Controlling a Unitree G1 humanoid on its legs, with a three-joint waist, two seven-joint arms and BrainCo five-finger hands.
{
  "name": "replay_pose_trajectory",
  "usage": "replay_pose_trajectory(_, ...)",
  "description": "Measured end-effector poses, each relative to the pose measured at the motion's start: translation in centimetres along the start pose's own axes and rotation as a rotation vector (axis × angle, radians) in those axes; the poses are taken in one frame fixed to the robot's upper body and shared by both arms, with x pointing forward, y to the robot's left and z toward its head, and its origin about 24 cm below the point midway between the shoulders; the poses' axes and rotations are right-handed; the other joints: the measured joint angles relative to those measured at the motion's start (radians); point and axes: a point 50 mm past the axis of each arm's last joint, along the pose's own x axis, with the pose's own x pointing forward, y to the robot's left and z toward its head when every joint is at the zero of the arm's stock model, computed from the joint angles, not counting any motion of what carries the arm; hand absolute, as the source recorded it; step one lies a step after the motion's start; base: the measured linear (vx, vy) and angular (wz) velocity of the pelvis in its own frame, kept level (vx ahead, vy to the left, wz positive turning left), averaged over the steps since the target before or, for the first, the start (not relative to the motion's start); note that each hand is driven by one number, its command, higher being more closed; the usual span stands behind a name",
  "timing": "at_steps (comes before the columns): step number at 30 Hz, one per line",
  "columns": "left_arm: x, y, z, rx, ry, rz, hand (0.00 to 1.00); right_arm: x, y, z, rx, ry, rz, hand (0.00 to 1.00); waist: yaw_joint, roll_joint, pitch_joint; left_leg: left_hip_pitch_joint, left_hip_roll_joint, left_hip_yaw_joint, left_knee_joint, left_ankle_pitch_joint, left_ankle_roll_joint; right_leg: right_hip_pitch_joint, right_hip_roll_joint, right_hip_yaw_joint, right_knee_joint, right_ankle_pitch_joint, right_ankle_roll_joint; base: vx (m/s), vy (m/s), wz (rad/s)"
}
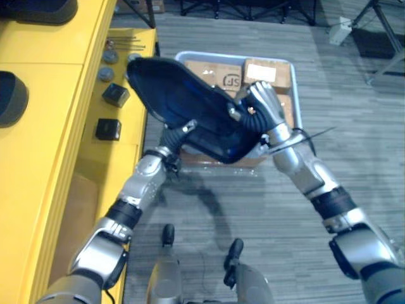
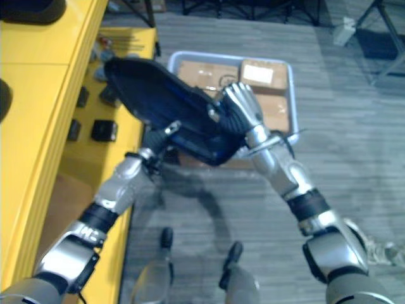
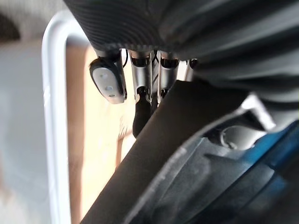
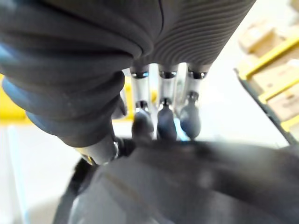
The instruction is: Walk over and take plastic housings, then place them on the shelf
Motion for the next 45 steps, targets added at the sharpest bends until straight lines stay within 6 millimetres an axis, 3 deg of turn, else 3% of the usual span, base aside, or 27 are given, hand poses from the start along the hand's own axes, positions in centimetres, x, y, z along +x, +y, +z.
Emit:
replay_pose_trajectory(5, -0.6, 2.3, 1.0, 0.122, -0.067, 0.196, 1.0, -1.7, 1.7, -0.5, 0.178, 0.099, 0.034, 0.0, 0.016, -0.008, 0.004, 0.01, 0.007, -0.008, -0.007, 0.0, 0.0, 0.015, 0.007, -0.012, -0.001, -0.006, -0.002, 0.0, -0.013, 0.05)
replay_pose_trajectory(15, -3.2, 5.1, -0.4, 0.339, -0.084, 0.45, 1.0, -3.4, 2.7, -0.7, 0.347, 0.19, -0.023, 0.0, 0.017, -0.017, 0.005, 0.059, 0.012, -0.004, -0.032, 0.002, 0.0, 0.059, 0.017, -0.013, -0.027, -0.005, -0.001, 0.0, -0.001, 0.0)
replay_pose_trajectory(18, -4.1, 5.6, -0.4, 0.427, -0.11, 0.512, 1.0, -3.2, 1.4, 0.2, 0.396, 0.135, -0.102, 0.0, 0.017, -0.022, 0.002, 0.062, 0.017, -0.002, -0.036, 0.002, -0.001, 0.067, 0.024, -0.013, -0.045, 0.0, -0.003, 0.02, -0.012, -0.02)
replay_pose_trajectory(22, -6.2, 6.8, -1.8, 0.51, -0.076, 0.621, 1.0, -3.6, -1.6, 1.2, 0.492, 0.065, -0.268, 0.0, 0.016, -0.031, -0.005, 0.094, 0.013, 0.011, -0.047, -0.001, -0.001, 0.1, 0.026, -0.013, -0.073, 0.004, 0.0, 0.06, -0.001, -0.06)
replay_pose_trajectory(25, -8.3, 7.7, -1.7, 0.566, -0.104, 0.713, 1.0, -5.4, -3.6, 0.5, 0.524, 0.099, -0.391, 0.0, 0.015, -0.049, -0.03, 0.096, 0.009, 0.02, -0.047, -0.008, -0.002, 0.101, 0.023, -0.01, -0.083, 0.004, 0.001, 0.07, 0.005, -0.06)
replay_pose_trajectory(27, -9.3, 7.9, -1.5, 0.572, -0.119, 0.771, 1.0, -7.1, -4.0, -0.3, 0.532, 0.159, -0.43, 0.0, 0.015, -0.051, -0.052, 0.098, 0.006, 0.021, -0.047, -0.012, -0.001, 0.105, 0.021, -0.012, -0.089, 0.005, 0.001, 0.05, 0.008, 0.0)
replay_pose_trajectory(30, -11.4, 8.3, -1.4, 0.622, -0.132, 0.809, 1.0, -10.0, -3.5, -1.3, 0.539, 0.266, -0.433, 0.0, 0.011, -0.036, -0.097, 0.123, 0.0, 0.022, -0.048, -0.022, -0.001, 0.135, 0.017, -0.017, -0.101, 0.002, 0.005, 0.05, 0.005, 0.0)
replay_pose_trajectory(34, -14.0, 8.5, -0.4, 0.709, -0.151, 0.792, 1.0, -13.4, -3.0, -2.2, 0.613, 0.397, -0.479, 0.0, 0.01, 0.016, -0.174, 0.13, -0.006, 0.02, -0.049, -0.03, 0.0, 0.153, 0.013, -0.025, -0.119, -0.007, 0.01, 0.02, 0.0, 0.03)
replay_pose_trajectory(38, -16.3, 9.4, 0.2, 0.756, -0.111, 0.754, 1.0, -15.0, -2.9, -2.6, 0.671, 0.459, -0.513, 0.0, 0.012, 0.063, -0.211, 0.143, -0.007, 0.014, -0.049, -0.03, 0.0, 0.171, 0.013, -0.035, -0.125, -0.007, 0.013, 0.0, -0.012, 0.04)
replay_pose_trajectory(41, -17.4, 9.7, 0.5, 0.783, -0.084, 0.714, 1.0, -15.6, -2.3, -2.5, 0.685, 0.481, -0.498, 0.0, 0.014, 0.074, -0.23, 0.144, -0.009, -0.006, -0.049, -0.03, 0.0, 0.185, 0.013, -0.057, -0.13, -0.016, 0.019, 0.0, -0.018, 0.18)
replay_pose_trajectory(45, -18.9, 10.6, 1.2, 0.844, -0.061, 0.669, 1.0, -15.6, -1.3, -2.3, 0.725, 0.504, -0.468, 0.0, 0.028, 0.066, -0.251, 0.127, -0.012, -0.036, -0.049, -0.032, -0.007, 0.189, 0.013, -0.09, -0.134, -0.021, 0.019, 0.0, -0.015, 0.21)
